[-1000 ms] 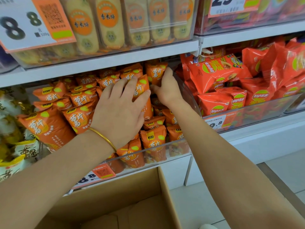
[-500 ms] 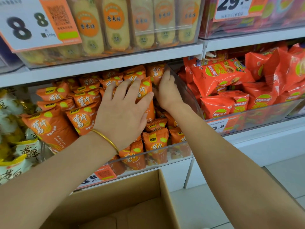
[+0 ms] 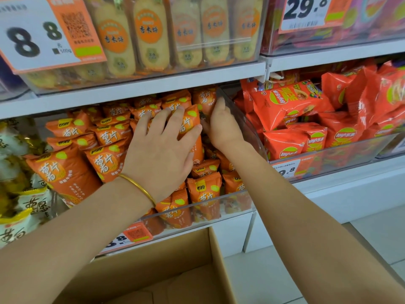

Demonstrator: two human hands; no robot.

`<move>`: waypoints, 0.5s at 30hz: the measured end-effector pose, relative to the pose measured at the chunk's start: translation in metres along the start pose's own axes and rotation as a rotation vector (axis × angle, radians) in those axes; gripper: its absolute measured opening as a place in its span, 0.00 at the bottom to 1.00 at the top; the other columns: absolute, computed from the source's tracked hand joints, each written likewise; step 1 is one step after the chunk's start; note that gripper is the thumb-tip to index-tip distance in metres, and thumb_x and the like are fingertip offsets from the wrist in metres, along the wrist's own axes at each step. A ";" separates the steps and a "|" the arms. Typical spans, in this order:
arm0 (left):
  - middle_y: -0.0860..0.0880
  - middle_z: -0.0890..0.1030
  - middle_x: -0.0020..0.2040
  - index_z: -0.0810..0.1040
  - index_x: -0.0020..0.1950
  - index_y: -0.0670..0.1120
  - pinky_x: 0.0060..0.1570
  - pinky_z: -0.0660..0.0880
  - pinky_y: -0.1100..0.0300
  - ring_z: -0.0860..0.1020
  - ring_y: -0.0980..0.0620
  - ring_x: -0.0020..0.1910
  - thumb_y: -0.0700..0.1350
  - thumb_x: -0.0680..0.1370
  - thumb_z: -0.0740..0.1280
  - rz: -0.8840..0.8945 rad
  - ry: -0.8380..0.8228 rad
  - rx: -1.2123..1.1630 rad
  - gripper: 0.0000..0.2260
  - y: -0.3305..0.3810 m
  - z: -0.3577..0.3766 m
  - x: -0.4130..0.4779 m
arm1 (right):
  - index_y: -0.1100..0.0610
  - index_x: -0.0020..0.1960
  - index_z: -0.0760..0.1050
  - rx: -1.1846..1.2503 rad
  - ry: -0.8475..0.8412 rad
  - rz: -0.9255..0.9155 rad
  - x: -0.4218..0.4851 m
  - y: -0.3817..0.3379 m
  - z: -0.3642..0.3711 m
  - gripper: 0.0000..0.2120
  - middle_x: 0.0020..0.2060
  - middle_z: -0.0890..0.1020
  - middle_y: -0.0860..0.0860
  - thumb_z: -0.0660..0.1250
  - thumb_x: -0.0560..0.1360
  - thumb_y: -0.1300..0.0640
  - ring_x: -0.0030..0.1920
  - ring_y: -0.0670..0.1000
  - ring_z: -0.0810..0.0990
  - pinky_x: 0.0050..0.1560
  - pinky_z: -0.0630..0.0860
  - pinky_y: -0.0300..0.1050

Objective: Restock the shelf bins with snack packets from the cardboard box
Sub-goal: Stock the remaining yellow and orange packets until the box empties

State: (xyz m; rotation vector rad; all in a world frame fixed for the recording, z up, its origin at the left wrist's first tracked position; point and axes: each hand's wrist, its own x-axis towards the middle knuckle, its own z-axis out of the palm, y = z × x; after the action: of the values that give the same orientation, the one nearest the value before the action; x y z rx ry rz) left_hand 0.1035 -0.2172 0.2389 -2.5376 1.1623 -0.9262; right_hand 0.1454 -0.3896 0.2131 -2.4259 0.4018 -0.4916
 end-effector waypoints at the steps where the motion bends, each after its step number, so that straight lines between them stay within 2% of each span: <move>1: 0.37 0.70 0.68 0.74 0.68 0.48 0.65 0.63 0.37 0.68 0.35 0.66 0.51 0.75 0.54 -0.002 -0.011 -0.003 0.23 0.000 -0.001 0.001 | 0.66 0.76 0.47 -0.002 -0.002 0.001 -0.002 -0.001 -0.003 0.37 0.69 0.66 0.64 0.64 0.78 0.52 0.67 0.62 0.68 0.64 0.68 0.54; 6: 0.36 0.70 0.68 0.74 0.67 0.49 0.64 0.64 0.37 0.69 0.34 0.66 0.52 0.74 0.54 -0.002 -0.022 -0.006 0.23 0.001 -0.001 0.002 | 0.64 0.73 0.58 -0.011 0.106 -0.111 -0.032 -0.007 -0.030 0.26 0.65 0.70 0.63 0.62 0.80 0.58 0.63 0.61 0.72 0.60 0.70 0.52; 9: 0.35 0.70 0.68 0.75 0.66 0.49 0.64 0.64 0.37 0.69 0.34 0.66 0.52 0.74 0.55 -0.005 -0.022 -0.052 0.23 0.003 -0.008 0.003 | 0.62 0.71 0.63 0.038 0.147 -0.157 -0.064 -0.004 -0.049 0.21 0.64 0.73 0.60 0.61 0.80 0.60 0.63 0.59 0.73 0.60 0.69 0.48; 13: 0.37 0.70 0.69 0.76 0.65 0.46 0.65 0.64 0.41 0.67 0.36 0.68 0.49 0.75 0.59 0.013 0.146 -0.159 0.20 0.006 -0.038 -0.025 | 0.59 0.68 0.69 0.070 0.213 -0.216 -0.133 -0.009 -0.062 0.18 0.60 0.76 0.55 0.63 0.79 0.60 0.60 0.52 0.75 0.57 0.69 0.41; 15: 0.38 0.71 0.68 0.78 0.62 0.44 0.62 0.65 0.43 0.68 0.37 0.67 0.46 0.76 0.61 0.022 0.220 -0.208 0.17 0.002 -0.055 -0.066 | 0.57 0.66 0.72 0.147 0.175 -0.250 -0.175 -0.018 -0.060 0.17 0.58 0.78 0.52 0.64 0.78 0.59 0.58 0.50 0.76 0.57 0.71 0.41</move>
State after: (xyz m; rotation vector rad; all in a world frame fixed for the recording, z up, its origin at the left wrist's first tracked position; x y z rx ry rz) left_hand 0.0357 -0.1658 0.2514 -2.6268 1.4144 -1.1589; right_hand -0.0324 -0.3380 0.2253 -2.3087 0.1289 -0.8169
